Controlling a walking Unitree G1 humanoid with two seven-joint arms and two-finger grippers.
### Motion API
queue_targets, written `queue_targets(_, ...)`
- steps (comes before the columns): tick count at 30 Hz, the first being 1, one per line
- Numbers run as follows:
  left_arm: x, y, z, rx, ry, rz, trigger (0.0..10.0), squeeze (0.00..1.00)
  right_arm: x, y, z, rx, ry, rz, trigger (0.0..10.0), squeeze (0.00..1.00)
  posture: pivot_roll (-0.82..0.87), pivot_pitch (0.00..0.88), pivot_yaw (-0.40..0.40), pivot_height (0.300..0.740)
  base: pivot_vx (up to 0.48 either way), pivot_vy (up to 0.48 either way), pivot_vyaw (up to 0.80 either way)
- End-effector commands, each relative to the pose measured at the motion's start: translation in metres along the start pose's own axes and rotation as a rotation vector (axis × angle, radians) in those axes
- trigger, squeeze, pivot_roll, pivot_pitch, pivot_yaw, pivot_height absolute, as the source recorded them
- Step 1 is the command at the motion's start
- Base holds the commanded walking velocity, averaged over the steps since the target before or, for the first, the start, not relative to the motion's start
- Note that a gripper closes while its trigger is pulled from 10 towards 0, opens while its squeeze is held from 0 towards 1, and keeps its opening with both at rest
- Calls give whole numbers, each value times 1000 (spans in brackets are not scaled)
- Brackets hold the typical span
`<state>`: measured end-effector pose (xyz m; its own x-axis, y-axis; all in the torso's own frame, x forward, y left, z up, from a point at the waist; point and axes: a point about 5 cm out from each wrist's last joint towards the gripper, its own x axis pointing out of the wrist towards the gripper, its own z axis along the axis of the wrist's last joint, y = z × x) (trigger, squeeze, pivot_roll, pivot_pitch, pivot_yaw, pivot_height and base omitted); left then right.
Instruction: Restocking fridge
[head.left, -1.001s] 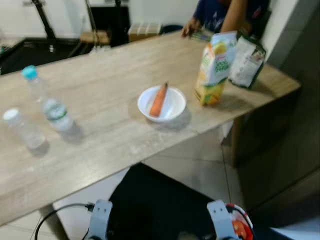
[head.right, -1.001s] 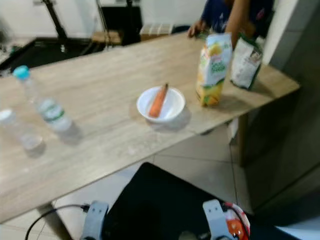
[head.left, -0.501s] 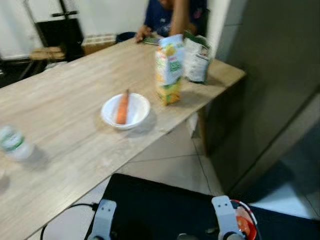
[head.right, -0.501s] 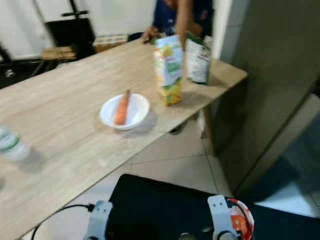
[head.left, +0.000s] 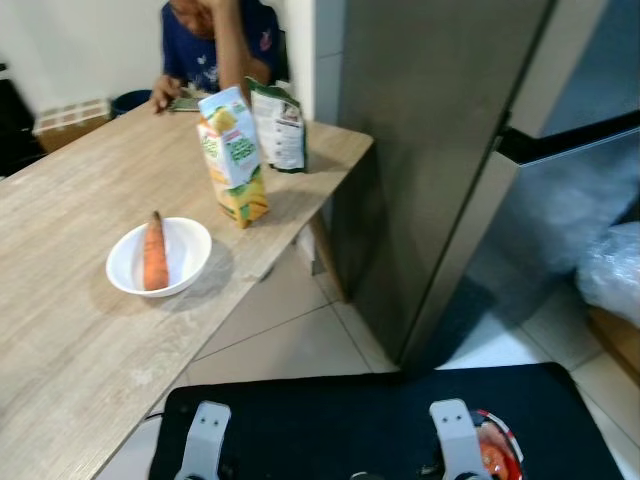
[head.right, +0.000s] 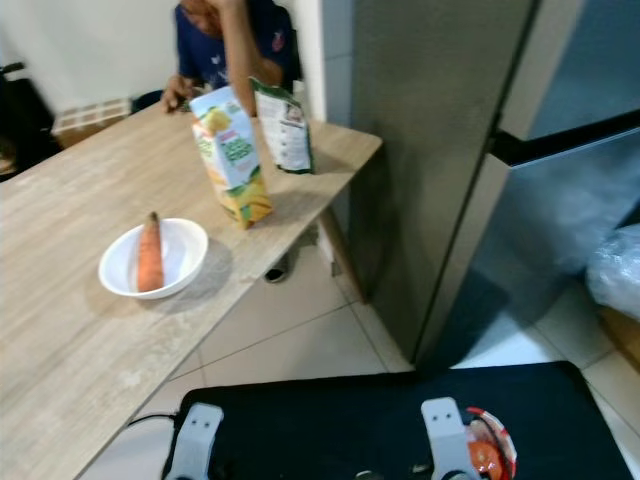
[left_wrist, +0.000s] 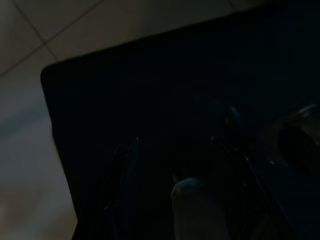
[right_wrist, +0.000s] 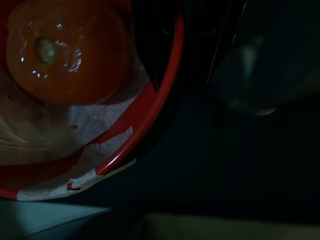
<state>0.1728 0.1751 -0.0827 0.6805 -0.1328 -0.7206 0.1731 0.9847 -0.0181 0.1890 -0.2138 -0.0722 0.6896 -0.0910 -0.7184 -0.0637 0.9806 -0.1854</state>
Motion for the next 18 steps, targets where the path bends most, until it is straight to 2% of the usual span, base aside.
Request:
queue_targets(1,-4,7,-10,-9,48,22,10000,0,-1,5,-4,10,8,6,10000,0,-171,76,57,740,0,0,-800)
queue_targets(6,-3,5,-9,-11,51,18,10000,0,-1,2,-3,27,6,-6,10000,0,-168,86,50,740,0,0,-800)
queue_targets(12,-5,9,-11,1,56,12,10000,0,-1,0,-3,45,7,-18,10000,0,-167,89,51,740,0,0,-800)
queue_targets(18,-10,17,-18,-24,66,36,10000,0,-1,3,-6,37,20,-11,10000,0,-171,90,55,740,0,0,-800)
